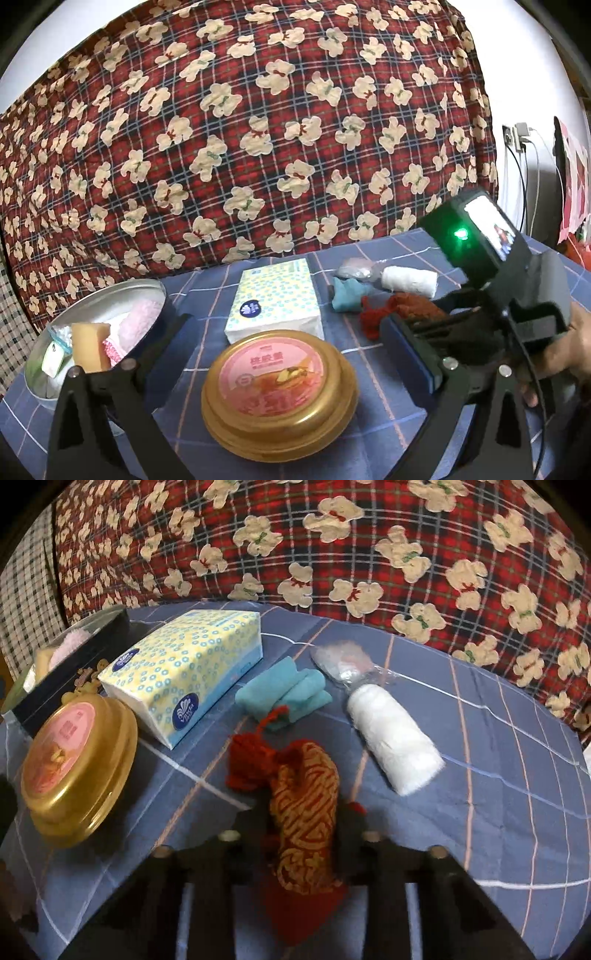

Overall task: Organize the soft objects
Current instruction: 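Grasp the red drawstring pouch with the right tool, then grasp the white cotton roll with the left tool while the right tool holds the pouch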

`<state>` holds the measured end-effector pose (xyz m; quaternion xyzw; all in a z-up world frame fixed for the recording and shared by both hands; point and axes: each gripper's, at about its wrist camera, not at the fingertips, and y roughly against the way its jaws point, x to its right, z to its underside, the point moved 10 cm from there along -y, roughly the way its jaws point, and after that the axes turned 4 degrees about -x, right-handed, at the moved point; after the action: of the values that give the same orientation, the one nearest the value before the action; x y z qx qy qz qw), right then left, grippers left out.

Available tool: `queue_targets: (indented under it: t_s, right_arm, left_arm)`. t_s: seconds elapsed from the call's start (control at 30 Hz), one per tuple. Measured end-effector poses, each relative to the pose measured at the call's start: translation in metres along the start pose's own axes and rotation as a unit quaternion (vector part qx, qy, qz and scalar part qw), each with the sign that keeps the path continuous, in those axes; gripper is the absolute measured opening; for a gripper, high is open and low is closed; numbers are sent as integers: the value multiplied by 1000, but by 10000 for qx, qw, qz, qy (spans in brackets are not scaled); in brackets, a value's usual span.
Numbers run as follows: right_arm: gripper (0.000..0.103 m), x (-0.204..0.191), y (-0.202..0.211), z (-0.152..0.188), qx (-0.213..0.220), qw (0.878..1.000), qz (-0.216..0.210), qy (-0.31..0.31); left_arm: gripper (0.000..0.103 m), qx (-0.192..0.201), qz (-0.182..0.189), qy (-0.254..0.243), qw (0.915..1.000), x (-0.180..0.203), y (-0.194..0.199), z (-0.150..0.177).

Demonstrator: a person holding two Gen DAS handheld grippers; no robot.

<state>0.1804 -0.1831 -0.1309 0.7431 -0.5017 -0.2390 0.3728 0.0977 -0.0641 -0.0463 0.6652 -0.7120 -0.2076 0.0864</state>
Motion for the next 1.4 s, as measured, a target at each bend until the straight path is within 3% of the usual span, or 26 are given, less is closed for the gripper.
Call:
queue_targets:
  t_s: [0.1,0.2,0.27,0.37,0.57,0.73,0.83,1.03,1.23,1.37,1.4]
  right_arm:
    - [26,11,20,-7,291,9973,-515,-424]
    - [26,32,44,-20,819,9914,-623,-807]
    - [26,53,59,-25,1178,9855,-418,-1144]
    - [26,87,75,-26,1538,9759,324,-1513]
    - [26,132,108,-21,2080,9477,1156,-2128]
    - [27,162,111,-12,2121,9348,1247,-2561]
    - [27,167,109,-7,2068,9318,1256,-2707]
    - [27,167,105,-5,2005,9334,1256,-2698]
    - [27,167,103,-4,1950,9336,1176,-2767]
    - [27,167,100,-4,1912,9347,1186,-2750]
    - [27,167,99,-4,1906,9348,1196,-2748]
  left_arm:
    - [95,48,203,111,9997,10,1,-5]
    - [95,69,379,34,9992,28,0,-12]
    - [95,72,465,-65,9989,42,-3,-16]
    - [95,-21,665,-85,9977,65,-13,-23]
    - [95,-374,1095,352,9927,108,-49,-40]
    - [79,-1030,1243,740,9841,143,-95,-42]
    - [69,-1359,1134,859,9804,155,-118,-34]
    - [69,-1886,838,989,9735,166,-152,-13]
    - [68,-2520,784,1237,9566,166,-173,4]
    - [65,-2513,800,1228,9568,165,-173,-3]
    - [60,-2498,803,1271,9566,162,-172,-5]
